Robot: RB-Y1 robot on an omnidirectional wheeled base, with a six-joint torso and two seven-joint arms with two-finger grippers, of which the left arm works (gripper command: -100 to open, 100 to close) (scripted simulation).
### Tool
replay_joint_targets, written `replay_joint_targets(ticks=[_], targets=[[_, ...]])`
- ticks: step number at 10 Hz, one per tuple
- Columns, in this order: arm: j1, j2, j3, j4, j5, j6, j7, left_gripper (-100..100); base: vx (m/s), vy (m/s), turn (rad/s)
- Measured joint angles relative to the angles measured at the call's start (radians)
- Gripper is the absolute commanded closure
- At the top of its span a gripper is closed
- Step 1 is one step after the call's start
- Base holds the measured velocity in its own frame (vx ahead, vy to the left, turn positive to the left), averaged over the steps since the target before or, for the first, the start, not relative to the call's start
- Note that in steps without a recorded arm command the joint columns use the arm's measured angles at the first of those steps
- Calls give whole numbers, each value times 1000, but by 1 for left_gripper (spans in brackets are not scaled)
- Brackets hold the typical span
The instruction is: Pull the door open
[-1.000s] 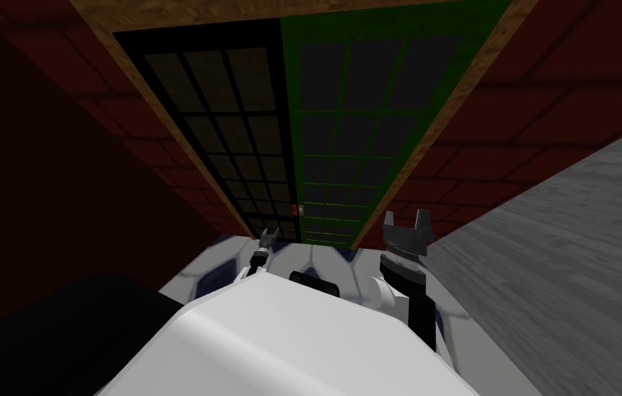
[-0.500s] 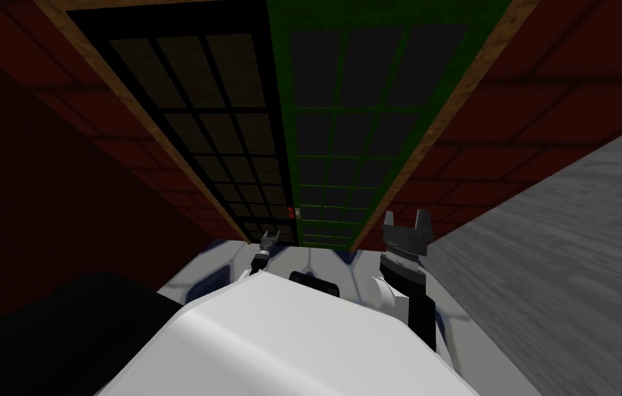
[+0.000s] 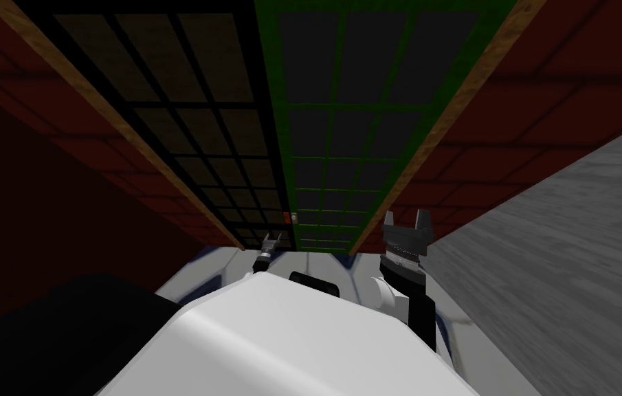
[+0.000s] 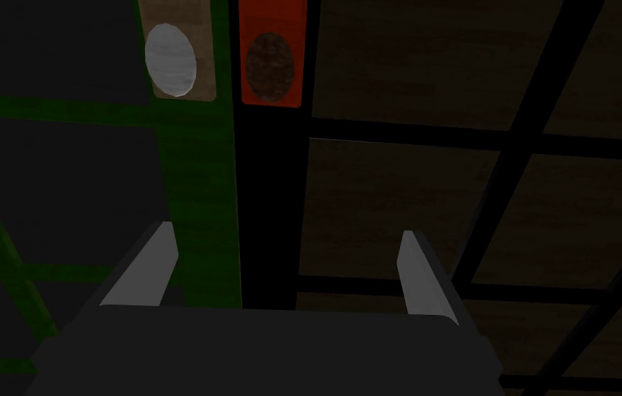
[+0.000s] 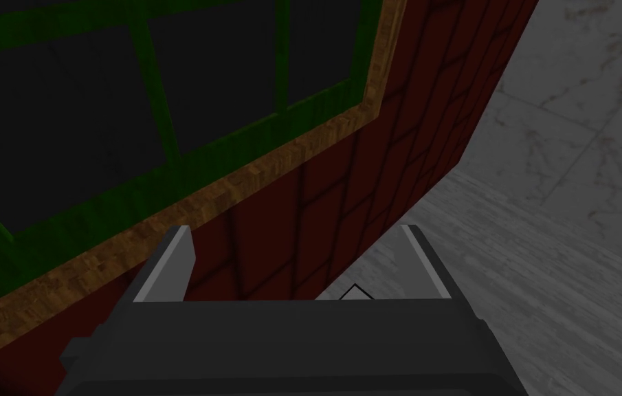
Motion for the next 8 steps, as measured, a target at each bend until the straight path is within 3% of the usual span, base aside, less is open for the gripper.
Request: replay_joint_targets(ticks=[2,3,6,7,8], targets=[[-5,-13,6,22,-11,-4,-33,-100,121,-7,-37],[-5,-14,6,22,-11,-3,-36,-100,-90,-7,51],[6,12,31,52,-2,-4,-48,-100,-153,18,30],[3,27,44,84,4,-13,-53,-100,-137,15,11],[18,29,46,69,5,-9,-52,-100,-179,23,34]])
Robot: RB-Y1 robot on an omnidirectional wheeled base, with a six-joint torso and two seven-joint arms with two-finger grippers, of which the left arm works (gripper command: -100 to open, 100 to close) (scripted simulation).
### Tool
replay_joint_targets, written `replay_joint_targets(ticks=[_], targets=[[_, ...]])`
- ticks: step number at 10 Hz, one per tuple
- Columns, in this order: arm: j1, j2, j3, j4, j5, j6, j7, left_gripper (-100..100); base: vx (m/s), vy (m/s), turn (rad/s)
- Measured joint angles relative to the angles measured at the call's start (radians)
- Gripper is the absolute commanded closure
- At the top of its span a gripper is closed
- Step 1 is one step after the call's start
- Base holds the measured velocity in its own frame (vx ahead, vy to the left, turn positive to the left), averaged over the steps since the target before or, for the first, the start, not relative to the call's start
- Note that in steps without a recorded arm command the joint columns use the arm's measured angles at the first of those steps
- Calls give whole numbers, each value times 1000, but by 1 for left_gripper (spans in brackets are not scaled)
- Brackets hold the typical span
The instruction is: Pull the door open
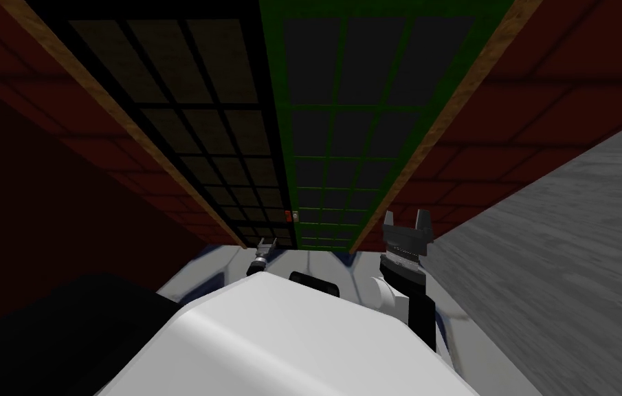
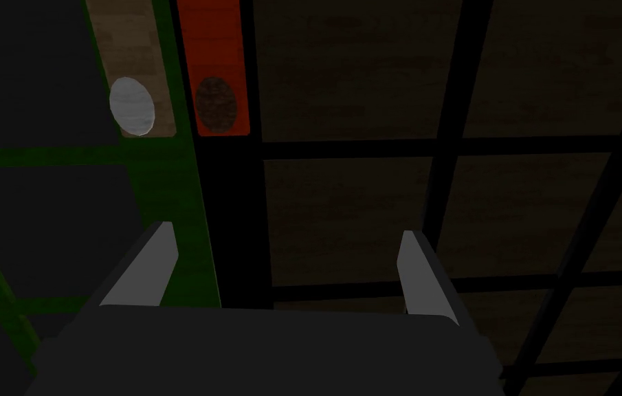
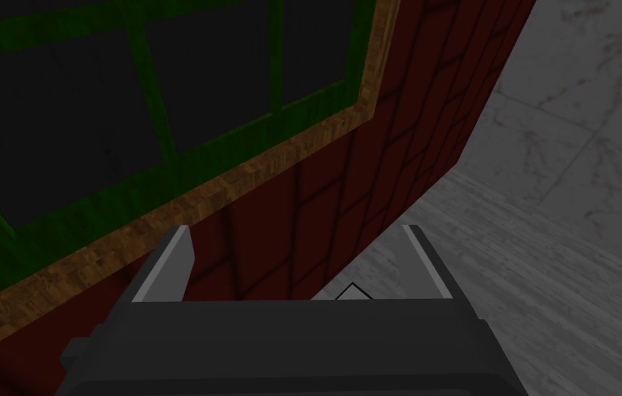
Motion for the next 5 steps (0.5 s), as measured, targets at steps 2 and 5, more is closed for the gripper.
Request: replay_joint_targets(ticks=[2,5], targets=[[35,10,16,-24,5,24,1,-100,-117,15,13],[57,29,51,-5,19,29,-11,-100,-126,24,12]])
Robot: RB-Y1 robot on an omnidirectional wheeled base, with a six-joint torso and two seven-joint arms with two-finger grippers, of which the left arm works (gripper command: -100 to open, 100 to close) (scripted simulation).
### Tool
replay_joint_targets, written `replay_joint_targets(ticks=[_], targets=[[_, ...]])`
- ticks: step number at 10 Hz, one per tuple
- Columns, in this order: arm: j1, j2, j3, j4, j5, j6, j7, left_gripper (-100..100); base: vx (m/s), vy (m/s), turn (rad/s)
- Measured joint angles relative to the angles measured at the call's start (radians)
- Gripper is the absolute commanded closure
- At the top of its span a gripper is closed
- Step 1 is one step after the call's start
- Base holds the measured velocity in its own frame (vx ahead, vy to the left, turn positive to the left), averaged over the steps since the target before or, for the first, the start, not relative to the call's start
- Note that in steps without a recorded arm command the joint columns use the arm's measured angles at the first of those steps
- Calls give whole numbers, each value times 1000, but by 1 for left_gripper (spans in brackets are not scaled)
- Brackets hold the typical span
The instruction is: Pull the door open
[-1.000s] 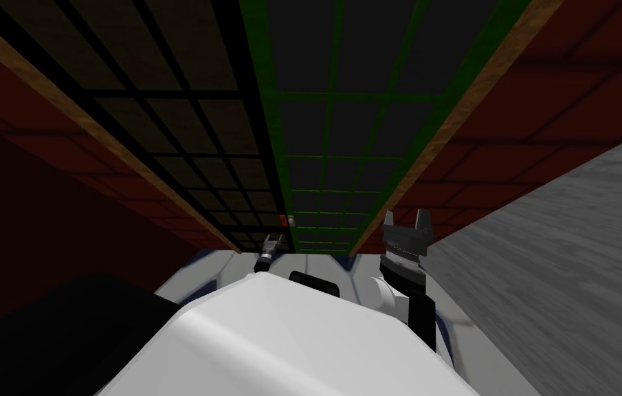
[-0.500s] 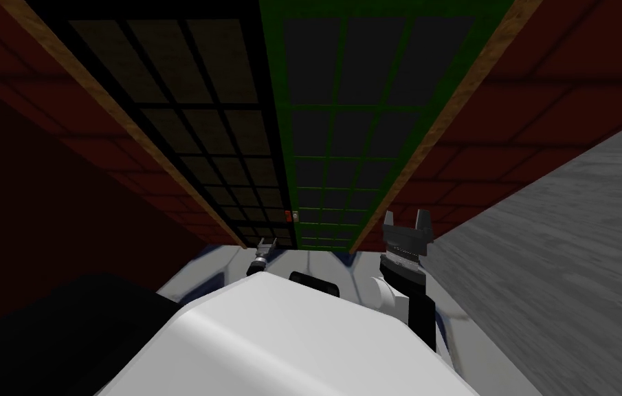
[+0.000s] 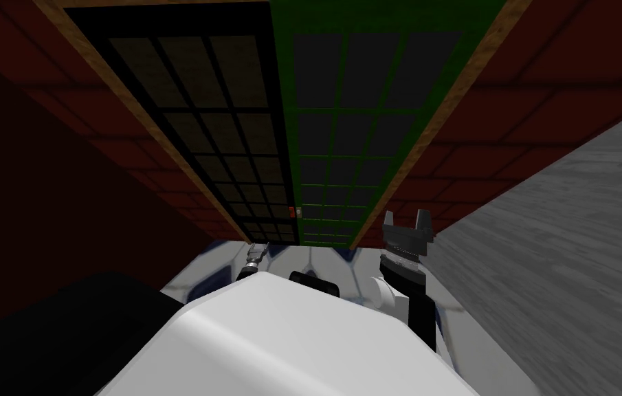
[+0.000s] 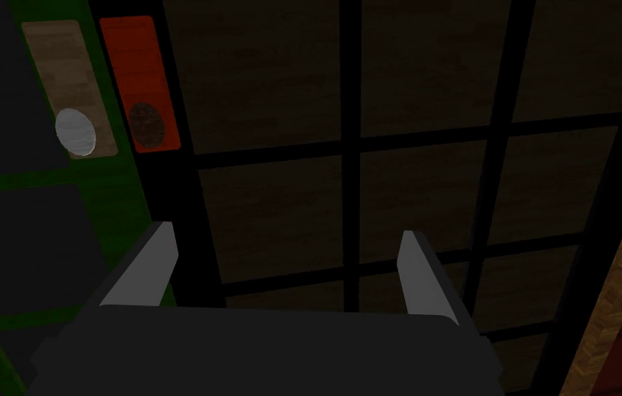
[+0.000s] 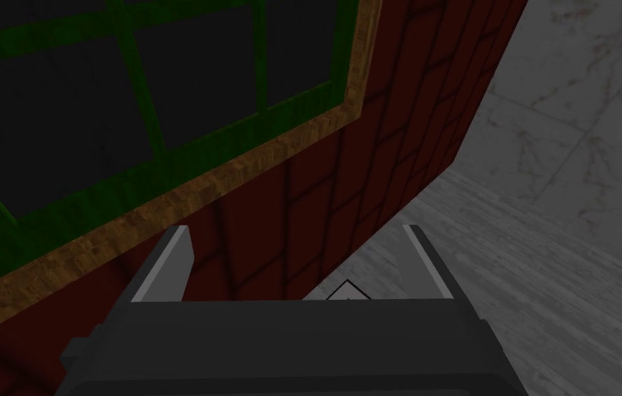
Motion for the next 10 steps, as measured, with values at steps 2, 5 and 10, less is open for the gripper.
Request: replay_joint_targets(ticks=[2,5,10], targets=[[-13,26,33,68,15,-16,-15,-100,-164,25,-2],[26,41,71,57,31,9,-16,-100,-118,21,-15],[35,50,150,113,66,21,-52,-100,-87,30,-69]])
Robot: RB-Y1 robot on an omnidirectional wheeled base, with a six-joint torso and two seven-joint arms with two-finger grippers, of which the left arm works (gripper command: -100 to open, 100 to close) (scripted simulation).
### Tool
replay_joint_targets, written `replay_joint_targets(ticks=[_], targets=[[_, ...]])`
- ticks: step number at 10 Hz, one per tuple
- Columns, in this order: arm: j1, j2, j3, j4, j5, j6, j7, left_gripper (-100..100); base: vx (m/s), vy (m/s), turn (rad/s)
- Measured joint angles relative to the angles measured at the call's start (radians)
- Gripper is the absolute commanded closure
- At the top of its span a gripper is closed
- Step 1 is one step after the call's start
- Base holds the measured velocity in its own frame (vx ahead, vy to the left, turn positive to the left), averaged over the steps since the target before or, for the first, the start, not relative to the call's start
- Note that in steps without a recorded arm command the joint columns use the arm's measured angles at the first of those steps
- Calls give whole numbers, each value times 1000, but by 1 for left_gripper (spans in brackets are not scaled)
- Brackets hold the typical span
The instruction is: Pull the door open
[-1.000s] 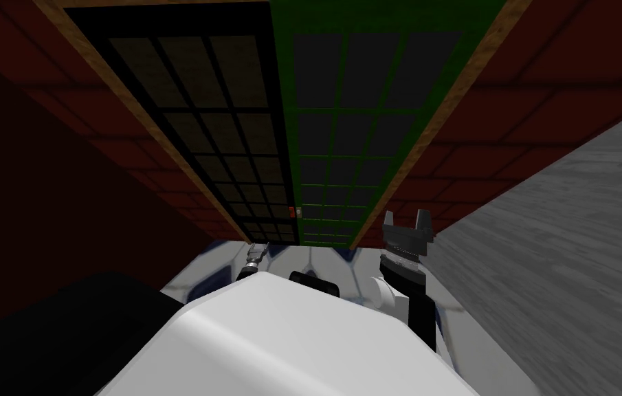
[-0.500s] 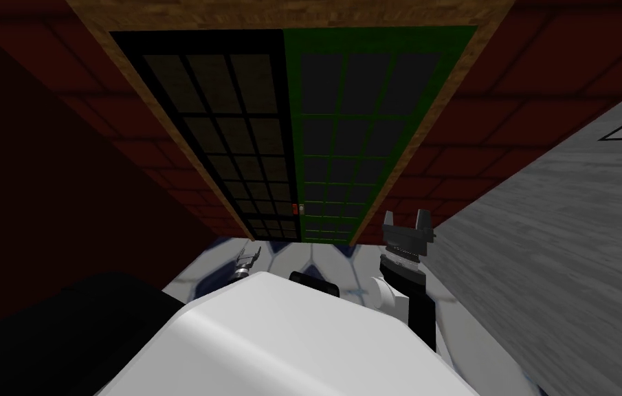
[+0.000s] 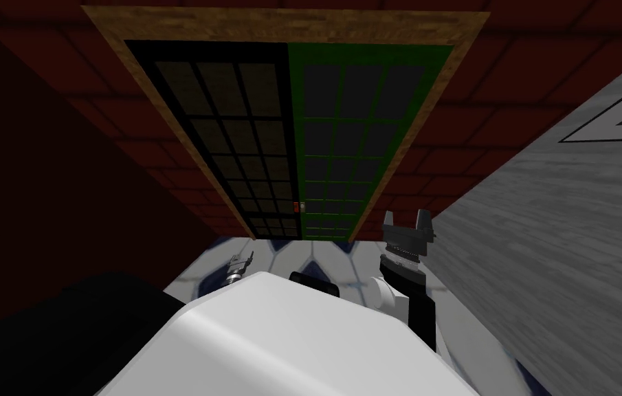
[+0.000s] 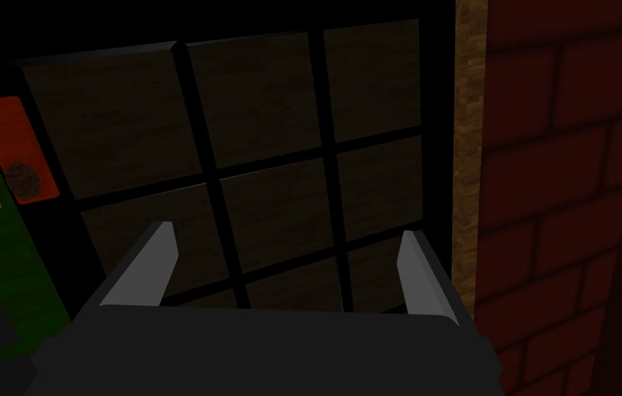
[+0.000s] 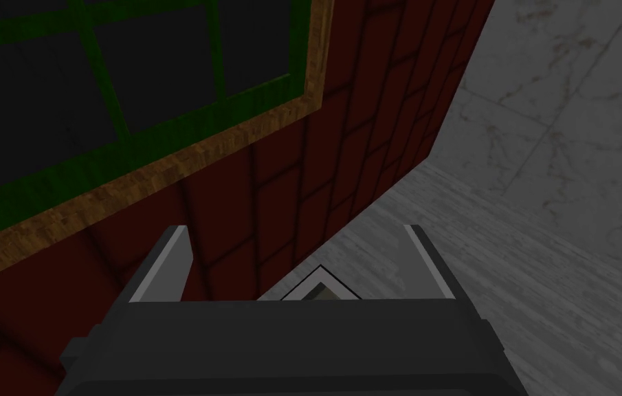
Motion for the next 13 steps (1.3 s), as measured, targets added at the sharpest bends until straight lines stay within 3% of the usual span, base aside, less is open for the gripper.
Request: replay_joint_targets(ticks=[1,2,4,6,9,11,13], targets=[[4,-5,14,1,7,2,-6,-100,9,34,-114],[-9,-2,28,21,14,1,-13,-100,70,51,-190],[-46,-16,53,49,28,0,-34,-100,157,60,-179],[-72,-34,58,43,32,4,-43,-100,175,25,-143],[-138,-35,56,88,36,-17,-52,-100,183,25,-108],[-147,-62,46,49,32,-6,-55,-100,168,44,-156],[-193,-61,39,72,32,-17,-59,-100,150,39,-68]])
